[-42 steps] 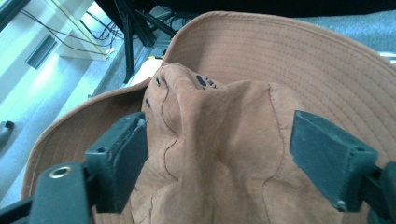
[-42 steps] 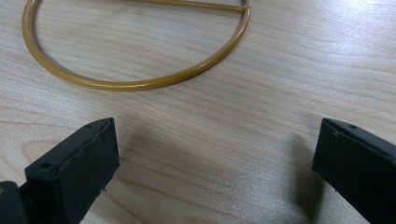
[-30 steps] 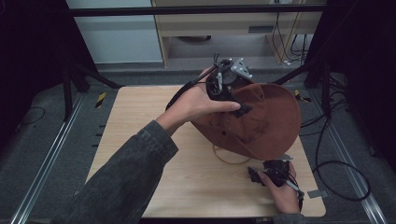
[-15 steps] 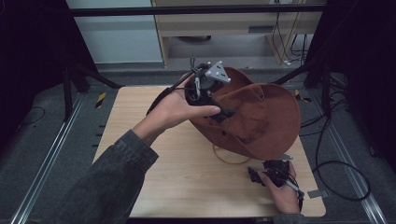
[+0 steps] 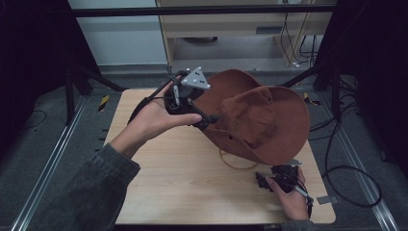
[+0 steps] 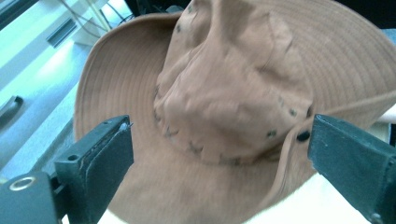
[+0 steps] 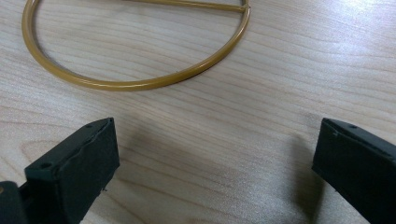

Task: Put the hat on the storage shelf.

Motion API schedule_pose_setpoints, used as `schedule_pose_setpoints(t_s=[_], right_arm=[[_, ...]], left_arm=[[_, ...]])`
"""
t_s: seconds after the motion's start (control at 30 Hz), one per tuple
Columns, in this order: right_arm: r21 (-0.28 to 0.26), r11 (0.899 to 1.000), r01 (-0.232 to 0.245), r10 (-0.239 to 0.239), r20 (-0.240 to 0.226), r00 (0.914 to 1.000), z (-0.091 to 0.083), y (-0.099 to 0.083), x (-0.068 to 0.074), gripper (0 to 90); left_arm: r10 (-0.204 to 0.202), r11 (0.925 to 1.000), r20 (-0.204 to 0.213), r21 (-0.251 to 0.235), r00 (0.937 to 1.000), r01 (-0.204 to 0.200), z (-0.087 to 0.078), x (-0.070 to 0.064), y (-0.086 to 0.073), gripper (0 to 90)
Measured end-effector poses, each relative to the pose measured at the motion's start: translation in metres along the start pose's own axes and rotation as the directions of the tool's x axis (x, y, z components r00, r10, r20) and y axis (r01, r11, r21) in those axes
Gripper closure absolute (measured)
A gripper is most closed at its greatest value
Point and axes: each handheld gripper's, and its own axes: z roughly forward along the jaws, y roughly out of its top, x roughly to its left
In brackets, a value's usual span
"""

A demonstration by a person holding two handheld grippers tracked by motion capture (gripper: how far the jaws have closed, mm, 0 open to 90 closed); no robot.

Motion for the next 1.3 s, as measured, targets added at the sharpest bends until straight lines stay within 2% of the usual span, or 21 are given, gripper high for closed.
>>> schedule_pose_setpoints(t_s=[0.37, 0.47, 0.57, 0.7, 0.8, 1.03, 1.17, 1.3], right_arm=[[0.0, 1.0, 0.0, 0.0, -0.001, 1.0, 0.0, 0.0, 0.0, 0.4], [0.001, 1.0, 0.004, -0.004, -0.012, 0.9999, -0.001, 0.0, -0.001, 0.4], [-0.001, 1.0, 0.007, -0.007, -0.002, 1.0, -0.001, 0.0, -0.001, 0.4], [0.0, 1.0, 0.005, -0.005, -0.004, 1.0, -0.001, 0.0, 0.0, 0.4], [0.001, 1.0, 0.006, -0.006, -0.007, 1.0, -0.001, 0.0, -0.001, 0.4], [0.0, 1.0, 0.007, -0.007, -0.005, 1.0, -0.001, 0.0, -0.001, 0.4], [0.002, 1.0, 0.005, -0.005, -0.008, 1.0, -0.001, 0.0, 0.0, 0.4], [0.002, 1.0, 0.005, -0.005, -0.004, 1.0, -0.001, 0.0, -0.001, 0.4]], left_arm=[[-0.054, 0.9984, -0.051, -0.021, 0.9972, 0.053, -0.027, 0.012, -0.04, 6.4], [-0.058, 0.9981, -0.057, -0.024, 0.9967, 0.057, -0.033, 0.012, -0.047, 6.4], [-0.069, 0.9971, -0.063, -0.034, 0.9956, 0.067, -0.038, 0.012, -0.056, 6.5], [-0.067, 0.9977, -0.064, -0.013, 0.9957, 0.066, -0.041, 0.01, -0.068, 6.4], [-0.077, 0.997, -0.066, -0.005, 0.9948, 0.077, -0.041, 0.009, -0.079, 6.3], [-0.11, 0.9936, -0.042, 0.022, 0.9931, 0.111, -0.03, 0.007, -0.107, 4.6], [-0.106, 0.993, -0.044, 0.046, 0.9933, 0.108, -0.02, 0.003, -0.124, 4.5], [-0.09, 0.9909, -0.064, 0.095, 0.9939, 0.096, -0.006, -0.001, -0.145, 4.1]])
